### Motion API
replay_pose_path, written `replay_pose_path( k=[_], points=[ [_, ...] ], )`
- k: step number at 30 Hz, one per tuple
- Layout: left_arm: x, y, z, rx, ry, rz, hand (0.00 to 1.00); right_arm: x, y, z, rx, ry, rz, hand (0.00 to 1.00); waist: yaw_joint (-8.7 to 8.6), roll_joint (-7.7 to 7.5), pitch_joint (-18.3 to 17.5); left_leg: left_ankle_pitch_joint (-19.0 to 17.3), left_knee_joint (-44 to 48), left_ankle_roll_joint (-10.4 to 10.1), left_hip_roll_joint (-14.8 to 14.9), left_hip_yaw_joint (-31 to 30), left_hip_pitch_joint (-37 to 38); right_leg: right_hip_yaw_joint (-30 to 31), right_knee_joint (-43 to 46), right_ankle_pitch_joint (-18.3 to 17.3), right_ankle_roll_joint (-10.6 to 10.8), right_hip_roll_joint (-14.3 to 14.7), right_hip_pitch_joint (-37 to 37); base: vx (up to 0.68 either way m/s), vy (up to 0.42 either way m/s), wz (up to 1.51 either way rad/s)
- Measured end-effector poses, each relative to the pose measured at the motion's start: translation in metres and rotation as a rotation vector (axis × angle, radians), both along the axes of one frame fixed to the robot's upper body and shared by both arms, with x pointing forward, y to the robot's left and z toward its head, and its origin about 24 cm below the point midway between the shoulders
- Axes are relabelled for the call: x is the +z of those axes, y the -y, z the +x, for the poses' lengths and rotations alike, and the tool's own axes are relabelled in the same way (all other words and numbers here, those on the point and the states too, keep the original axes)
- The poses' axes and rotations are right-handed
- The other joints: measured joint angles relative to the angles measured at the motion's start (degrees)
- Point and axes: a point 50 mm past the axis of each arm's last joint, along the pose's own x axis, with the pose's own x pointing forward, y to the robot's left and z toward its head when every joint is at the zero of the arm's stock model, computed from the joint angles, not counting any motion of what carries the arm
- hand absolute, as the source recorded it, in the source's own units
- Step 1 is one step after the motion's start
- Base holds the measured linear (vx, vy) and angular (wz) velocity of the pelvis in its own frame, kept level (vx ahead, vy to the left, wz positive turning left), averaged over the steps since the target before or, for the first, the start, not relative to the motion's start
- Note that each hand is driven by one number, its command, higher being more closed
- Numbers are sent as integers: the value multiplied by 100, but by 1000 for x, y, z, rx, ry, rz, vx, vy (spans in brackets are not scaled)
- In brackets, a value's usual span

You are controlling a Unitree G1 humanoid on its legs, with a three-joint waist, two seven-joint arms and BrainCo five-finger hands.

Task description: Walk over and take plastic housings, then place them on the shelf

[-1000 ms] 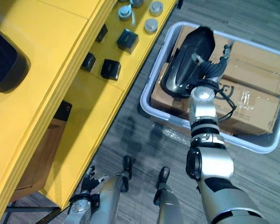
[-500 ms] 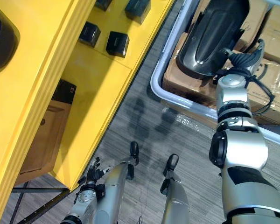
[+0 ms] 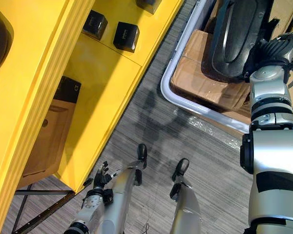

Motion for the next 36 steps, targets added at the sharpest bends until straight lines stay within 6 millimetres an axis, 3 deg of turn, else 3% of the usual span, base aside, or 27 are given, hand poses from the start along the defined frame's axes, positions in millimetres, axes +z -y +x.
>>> replay_pose_path(
  k=[5,7,8,14,17,19,22,27,36],
  points=[
    [13,16,2,-35,55,-58,0,-2,-1,1,20,-23,4,100,-83,-1,0,56,-186,-3,-63,2,413,-20,-49,-6,1,-47,350,12,-17,6],
    [30,18,9,-44,138,-77,0,-3,1,0,13,-20,4,100,-114,-1,0,76,-252,-3,-84,-1,590,-29,-148,-5,1,-44,549,-1,-14,8],
    [49,20,15,-50,223,-105,0,-2,1,0,10,-8,11,100,-203,-1,0,103,-305,3,-115,-25,695,-46,-285,-4,3,-43,718,1,-8,10],
    [109,22,31,-66,480,-212,0,-6,2,0,-36,-76,-123,100,-537,-8,1,208,-600,26,-188,21,1202,-40,-773,134,61,-10,1286,17,-2,0],
    [141,27,52,-110,580,-262,0,-1,-6,2,-33,-70,-181,100,-720,-47,-1,315,-821,13,-194,63,1408,-9,-951,229,49,39,1452,20,-32,-6],
    [171,35,72,-171,654,-346,0,7,-25,8,-2,-51,-273,100,-849,-71,0,434,-1059,-6,-167,163,1597,35,-1110,369,28,89,1548,14,-56,-18],
    [196,50,97,-246,653,-450,0,7,-59,18,76,-37,-382,100,-990,-205,-43,564,-1403,-35,-149,350,1932,217,-1169,413,6,131,1645,11,-61,-30],
    [217,66,124,-286,584,-574,0,-2,-109,28,204,-9,-488,100,-1257,-534,-169,757,-1876,-99,-84,642,2173,491,-1492,635,-32,259,1659,7,-42,-29],
    [240,67,144,-268,524,-731,0,-16,-161,18,360,73,-685,100,-1536,-631,-214,781,-2137,-124,-56,983,2464,806,-1528,760,-36,363,1665,-1,8,-21]
  ],
)
